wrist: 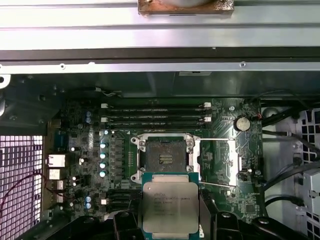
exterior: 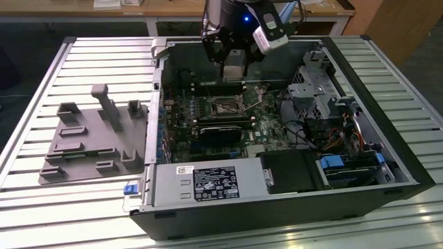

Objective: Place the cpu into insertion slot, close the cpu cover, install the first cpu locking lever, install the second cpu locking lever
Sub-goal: 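Place the cpu into insertion slot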

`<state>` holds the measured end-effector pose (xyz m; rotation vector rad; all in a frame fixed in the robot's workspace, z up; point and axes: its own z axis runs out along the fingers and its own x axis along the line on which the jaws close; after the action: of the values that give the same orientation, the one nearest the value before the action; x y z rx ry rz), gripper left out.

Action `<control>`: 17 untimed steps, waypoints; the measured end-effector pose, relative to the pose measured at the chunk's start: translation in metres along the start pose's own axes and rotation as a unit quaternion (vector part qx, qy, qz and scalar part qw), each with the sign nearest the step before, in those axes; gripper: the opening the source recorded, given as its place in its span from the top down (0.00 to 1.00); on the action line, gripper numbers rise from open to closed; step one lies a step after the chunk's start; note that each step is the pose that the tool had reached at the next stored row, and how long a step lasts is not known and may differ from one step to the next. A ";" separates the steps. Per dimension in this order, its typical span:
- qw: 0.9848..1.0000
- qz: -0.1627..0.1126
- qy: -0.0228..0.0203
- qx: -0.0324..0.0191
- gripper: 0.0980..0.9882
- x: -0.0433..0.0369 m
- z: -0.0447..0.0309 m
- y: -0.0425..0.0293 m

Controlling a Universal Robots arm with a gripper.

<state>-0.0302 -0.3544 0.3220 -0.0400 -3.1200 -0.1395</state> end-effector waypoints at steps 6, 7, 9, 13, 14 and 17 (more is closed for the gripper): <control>1.000 0.025 -0.002 0.000 0.51 -0.0001 0.0070 -0.0006; 0.999 0.034 -0.003 -0.001 0.51 -0.0001 0.0079 -0.0007; 0.999 0.052 -0.005 -0.001 0.51 -0.0002 0.0095 -0.0008; 0.996 0.088 -0.008 -0.002 0.51 -0.0002 0.0125 -0.0011; 0.995 0.097 -0.009 -0.002 0.51 -0.0002 0.0129 -0.0011; 0.992 0.124 -0.011 -0.002 0.51 -0.0003 0.0137 -0.0012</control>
<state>-0.0302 -0.3543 0.3083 -0.4302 -3.1017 -0.1424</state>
